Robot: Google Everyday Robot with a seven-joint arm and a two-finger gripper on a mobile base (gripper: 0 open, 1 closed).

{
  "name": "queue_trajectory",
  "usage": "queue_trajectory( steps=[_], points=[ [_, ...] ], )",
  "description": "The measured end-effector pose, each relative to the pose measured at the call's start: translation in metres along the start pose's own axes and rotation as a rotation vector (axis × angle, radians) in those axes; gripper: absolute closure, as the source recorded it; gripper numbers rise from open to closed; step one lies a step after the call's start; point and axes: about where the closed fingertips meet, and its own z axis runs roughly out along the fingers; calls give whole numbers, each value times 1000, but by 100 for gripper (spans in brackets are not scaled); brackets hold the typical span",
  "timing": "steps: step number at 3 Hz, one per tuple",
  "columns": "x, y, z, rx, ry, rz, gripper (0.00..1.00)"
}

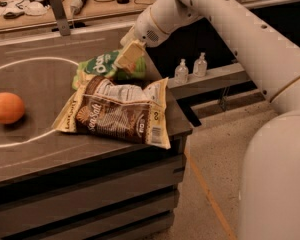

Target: Move green rice chip bag near brown chip bag

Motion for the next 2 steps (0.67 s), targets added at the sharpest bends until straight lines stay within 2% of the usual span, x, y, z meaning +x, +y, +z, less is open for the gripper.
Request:
queue_trajectory(
  steps=[1, 2],
  points=[
    [2, 4, -12, 15, 38, -13, 0],
    [8, 4, -34, 46, 56, 0, 0]
  ],
)
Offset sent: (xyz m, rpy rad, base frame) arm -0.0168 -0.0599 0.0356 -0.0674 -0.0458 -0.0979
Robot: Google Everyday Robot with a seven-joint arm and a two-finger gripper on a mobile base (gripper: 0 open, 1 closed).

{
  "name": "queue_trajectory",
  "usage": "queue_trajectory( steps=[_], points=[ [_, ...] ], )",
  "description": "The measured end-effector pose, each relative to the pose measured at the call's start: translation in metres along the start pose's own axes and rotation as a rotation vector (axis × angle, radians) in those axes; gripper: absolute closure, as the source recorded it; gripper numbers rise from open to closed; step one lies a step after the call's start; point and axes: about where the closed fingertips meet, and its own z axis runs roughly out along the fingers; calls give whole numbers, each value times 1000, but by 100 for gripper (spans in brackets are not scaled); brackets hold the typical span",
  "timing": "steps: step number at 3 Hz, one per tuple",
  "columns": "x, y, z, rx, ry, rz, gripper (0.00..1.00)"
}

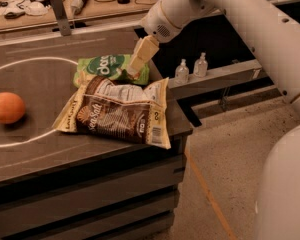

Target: Move green rice chip bag near brown chip bag

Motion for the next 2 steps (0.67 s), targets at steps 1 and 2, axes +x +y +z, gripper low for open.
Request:
queue_trajectory(
  steps=[1, 2],
  points=[
    [11, 0, -32, 63, -1, 45, 0],
    [12, 0, -34, 68, 0, 48, 0]
  ],
)
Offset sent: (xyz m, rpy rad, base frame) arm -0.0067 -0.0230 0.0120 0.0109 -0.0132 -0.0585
